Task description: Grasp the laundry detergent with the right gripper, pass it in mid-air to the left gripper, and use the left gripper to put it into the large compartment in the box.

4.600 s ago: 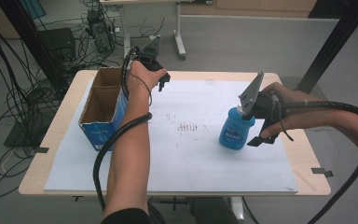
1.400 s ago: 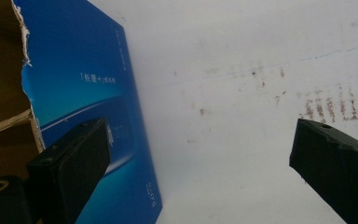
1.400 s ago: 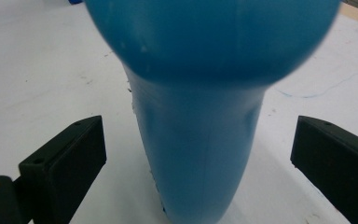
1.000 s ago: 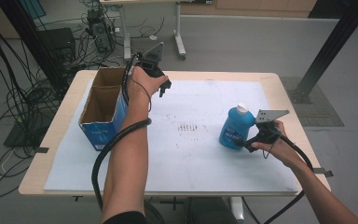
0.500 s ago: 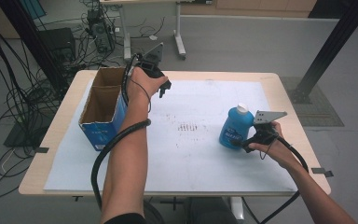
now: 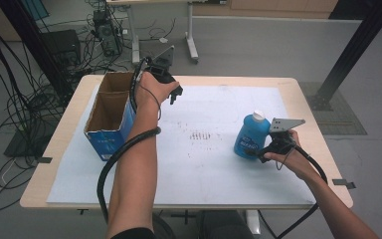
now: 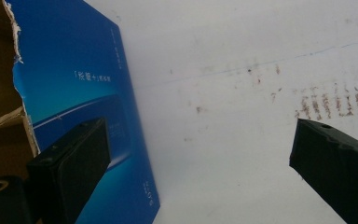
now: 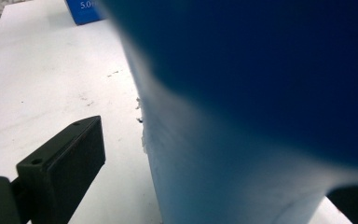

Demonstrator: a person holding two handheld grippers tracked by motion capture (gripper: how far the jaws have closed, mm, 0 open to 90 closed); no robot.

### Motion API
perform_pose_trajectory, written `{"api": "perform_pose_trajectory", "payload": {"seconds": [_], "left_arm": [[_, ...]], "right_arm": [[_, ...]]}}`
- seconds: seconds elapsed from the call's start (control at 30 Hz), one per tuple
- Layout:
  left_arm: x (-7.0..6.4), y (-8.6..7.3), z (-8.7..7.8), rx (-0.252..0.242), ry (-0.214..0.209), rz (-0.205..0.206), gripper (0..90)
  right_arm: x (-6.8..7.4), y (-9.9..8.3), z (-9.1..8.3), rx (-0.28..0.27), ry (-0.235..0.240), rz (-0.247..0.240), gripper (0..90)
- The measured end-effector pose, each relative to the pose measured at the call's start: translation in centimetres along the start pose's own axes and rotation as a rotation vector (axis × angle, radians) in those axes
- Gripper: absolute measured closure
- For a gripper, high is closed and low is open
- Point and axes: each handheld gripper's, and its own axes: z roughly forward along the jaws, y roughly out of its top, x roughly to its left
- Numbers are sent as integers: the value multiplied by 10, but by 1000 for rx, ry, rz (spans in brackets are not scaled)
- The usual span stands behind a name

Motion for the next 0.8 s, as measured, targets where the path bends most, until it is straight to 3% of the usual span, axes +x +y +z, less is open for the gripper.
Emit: {"api": "perform_pose_trajectory", "payload": {"seconds": [0.8], "left_arm": [[1, -1, -2, -7, 2, -1, 55]], "right_arm": [[2, 1, 1, -18, 2, -9, 22]]}}
